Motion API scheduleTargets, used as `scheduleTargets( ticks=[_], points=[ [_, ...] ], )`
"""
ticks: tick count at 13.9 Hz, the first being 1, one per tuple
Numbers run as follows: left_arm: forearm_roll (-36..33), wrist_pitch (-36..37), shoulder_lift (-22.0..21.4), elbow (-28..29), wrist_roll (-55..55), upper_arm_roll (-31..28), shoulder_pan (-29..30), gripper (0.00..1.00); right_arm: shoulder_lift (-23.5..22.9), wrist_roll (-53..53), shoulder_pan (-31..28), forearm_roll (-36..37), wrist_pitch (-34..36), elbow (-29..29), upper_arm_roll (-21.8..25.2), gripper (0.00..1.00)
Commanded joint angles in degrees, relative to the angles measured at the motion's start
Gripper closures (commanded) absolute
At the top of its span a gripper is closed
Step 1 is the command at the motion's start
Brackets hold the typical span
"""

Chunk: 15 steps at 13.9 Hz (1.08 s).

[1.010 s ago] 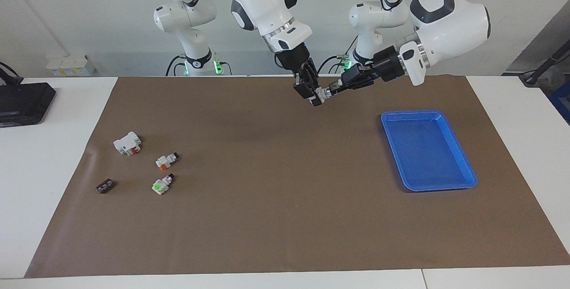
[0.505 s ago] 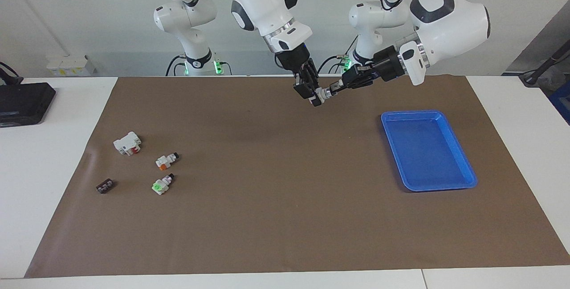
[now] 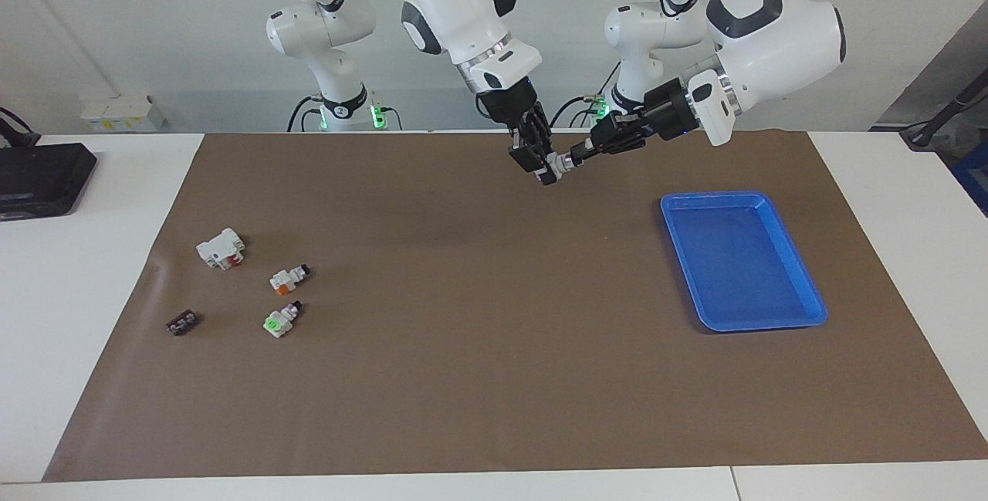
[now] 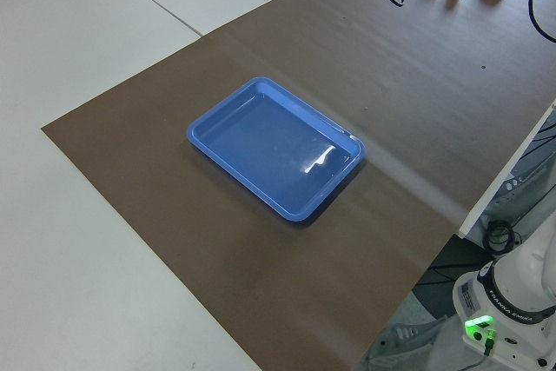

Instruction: Turn and place switch with both arms

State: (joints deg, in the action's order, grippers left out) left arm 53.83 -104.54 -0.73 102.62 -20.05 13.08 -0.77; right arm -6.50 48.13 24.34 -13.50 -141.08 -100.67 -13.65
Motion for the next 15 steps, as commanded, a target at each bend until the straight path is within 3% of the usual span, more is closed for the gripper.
scheduleTargets(
  ticks=[1,4,10,15],
  points=[
    [-1.26,0.21,-1.91,2.85,0.27,-0.34,-2.40,1.00,-0.18,-2.16,-0.17,1.55,-1.39,1.00,-0.33,1.00],
    [-5.22,-1.01,-1.82,2.50,0.03,-0.25,-2.75,1.00,-0.18,-2.25,-0.17,1.55,-1.39,0.92,-0.33,1.00],
    [-4.17,-1.45,-1.82,2.50,-18.75,-0.07,-2.75,1.00,-0.18,-2.25,-0.17,1.55,-1.39,0.92,-0.33,1.00],
    [-3.20,-6.28,-1.73,2.58,-35.90,-0.07,-3.81,1.00,-0.18,-2.25,-0.17,1.55,-1.39,0.83,-0.33,1.00]
  ],
)
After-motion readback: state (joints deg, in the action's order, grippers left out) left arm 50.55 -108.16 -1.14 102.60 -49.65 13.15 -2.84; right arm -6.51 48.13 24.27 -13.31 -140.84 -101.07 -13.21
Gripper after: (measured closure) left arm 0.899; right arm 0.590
